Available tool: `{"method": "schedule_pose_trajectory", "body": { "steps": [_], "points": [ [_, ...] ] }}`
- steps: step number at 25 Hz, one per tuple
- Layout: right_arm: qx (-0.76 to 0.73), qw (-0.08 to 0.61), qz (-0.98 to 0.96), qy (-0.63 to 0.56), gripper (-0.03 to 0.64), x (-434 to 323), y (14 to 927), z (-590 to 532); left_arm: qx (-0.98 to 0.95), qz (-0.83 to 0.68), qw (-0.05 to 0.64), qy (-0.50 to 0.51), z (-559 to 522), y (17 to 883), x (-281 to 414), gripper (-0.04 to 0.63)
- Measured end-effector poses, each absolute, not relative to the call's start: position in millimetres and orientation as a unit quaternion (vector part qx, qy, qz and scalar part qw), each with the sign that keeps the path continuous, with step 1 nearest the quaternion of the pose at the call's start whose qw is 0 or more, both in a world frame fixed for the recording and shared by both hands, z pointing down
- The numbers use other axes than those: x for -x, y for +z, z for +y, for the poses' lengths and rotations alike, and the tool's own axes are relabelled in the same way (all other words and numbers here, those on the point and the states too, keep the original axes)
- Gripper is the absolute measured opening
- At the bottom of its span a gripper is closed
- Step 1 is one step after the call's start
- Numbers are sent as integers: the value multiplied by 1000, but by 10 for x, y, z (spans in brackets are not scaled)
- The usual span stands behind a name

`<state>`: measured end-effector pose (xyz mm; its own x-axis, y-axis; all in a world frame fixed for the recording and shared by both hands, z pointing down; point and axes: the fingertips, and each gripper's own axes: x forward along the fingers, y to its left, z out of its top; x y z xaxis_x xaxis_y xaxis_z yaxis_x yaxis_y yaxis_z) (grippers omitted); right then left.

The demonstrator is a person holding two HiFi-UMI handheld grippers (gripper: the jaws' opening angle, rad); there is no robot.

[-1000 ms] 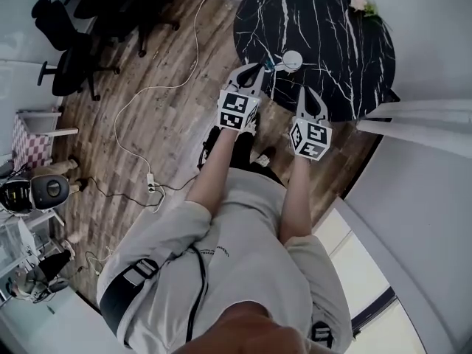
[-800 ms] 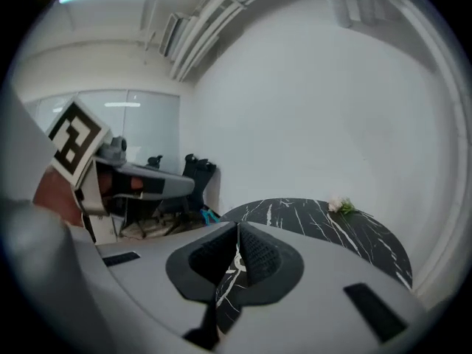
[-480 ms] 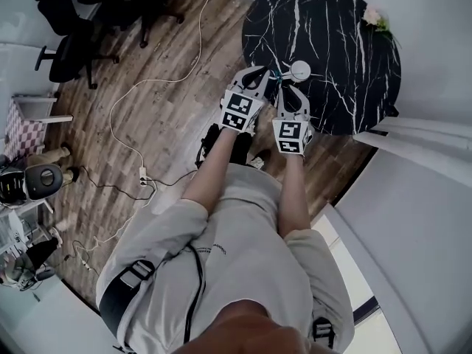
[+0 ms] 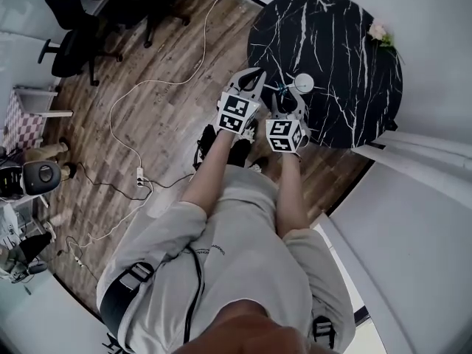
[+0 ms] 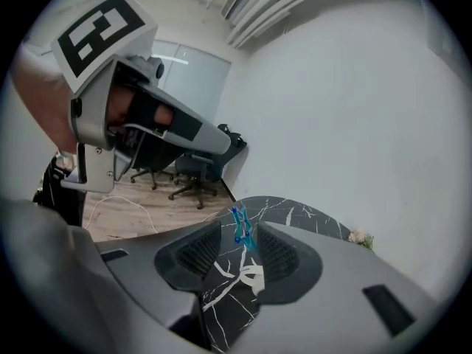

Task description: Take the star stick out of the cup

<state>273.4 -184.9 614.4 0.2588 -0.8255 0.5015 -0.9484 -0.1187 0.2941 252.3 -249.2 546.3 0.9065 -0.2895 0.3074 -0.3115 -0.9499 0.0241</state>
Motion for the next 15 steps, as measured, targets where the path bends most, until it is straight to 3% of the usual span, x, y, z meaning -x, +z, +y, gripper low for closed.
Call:
{"method": "schedule_pose_trajectory", "body": {
  "steps": [4,9,15],
  "points": [
    [-741,302,-589,111,160,-2766,6182,-1920,-974,-162,39,151,-2612,5450,-2487,23],
    [-751,290,-579,126,83,-2910,6238,-1914,-972,-170,51,154,-2682,5560,-2478,25],
    [-764,278,-568,124,60,-2990,6156,-1905,-972,-166,51,156,-2699,5540,-2490,24]
  ]
}}
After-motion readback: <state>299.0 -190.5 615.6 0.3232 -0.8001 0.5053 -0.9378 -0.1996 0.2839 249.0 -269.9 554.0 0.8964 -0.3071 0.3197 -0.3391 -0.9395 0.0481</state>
